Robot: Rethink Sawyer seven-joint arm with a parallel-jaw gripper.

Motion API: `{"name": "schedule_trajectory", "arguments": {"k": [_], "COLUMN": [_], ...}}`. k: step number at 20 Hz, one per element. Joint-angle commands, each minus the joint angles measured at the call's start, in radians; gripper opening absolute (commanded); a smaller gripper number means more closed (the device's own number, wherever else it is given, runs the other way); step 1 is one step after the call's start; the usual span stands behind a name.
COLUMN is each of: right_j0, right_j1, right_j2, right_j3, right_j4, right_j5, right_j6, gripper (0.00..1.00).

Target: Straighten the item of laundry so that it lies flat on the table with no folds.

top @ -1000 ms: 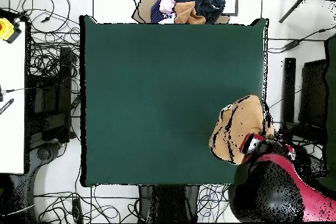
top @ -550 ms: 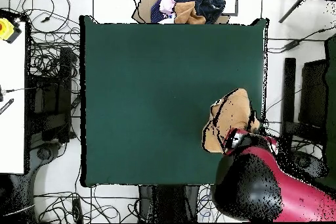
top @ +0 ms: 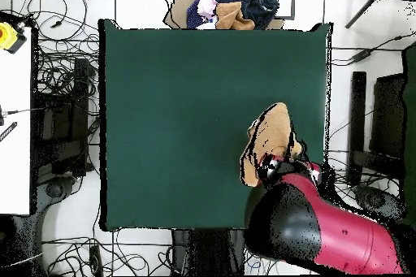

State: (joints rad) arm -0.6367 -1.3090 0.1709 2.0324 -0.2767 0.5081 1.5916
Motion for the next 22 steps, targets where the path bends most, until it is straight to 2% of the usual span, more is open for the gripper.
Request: {"name": "schedule_trajectory", "arguments": {"k": [1, 5, 9, 16, 22], "right_j0": [0.075, 0.163, 0.266, 0.445, 0.560], "right_j1": [0.062, 0.165, 0.256, 0.306, 0.378], "right_j2": [-0.055, -0.114, -0.190, -0.320, -0.386], "right_j3": [0.049, 0.010, -0.015, -0.050, -0.077], "right_j4": [-0.065, -0.090, -0.069, 0.000, 0.055], "right_j5": [0.027, -0.027, -0.099, -0.089, -0.113], "right_j6": [0.173, 0.295, 0.396, 0.506, 0.593], "gripper": [0.00, 0.00, 0.00, 0.00, 0.00]}}
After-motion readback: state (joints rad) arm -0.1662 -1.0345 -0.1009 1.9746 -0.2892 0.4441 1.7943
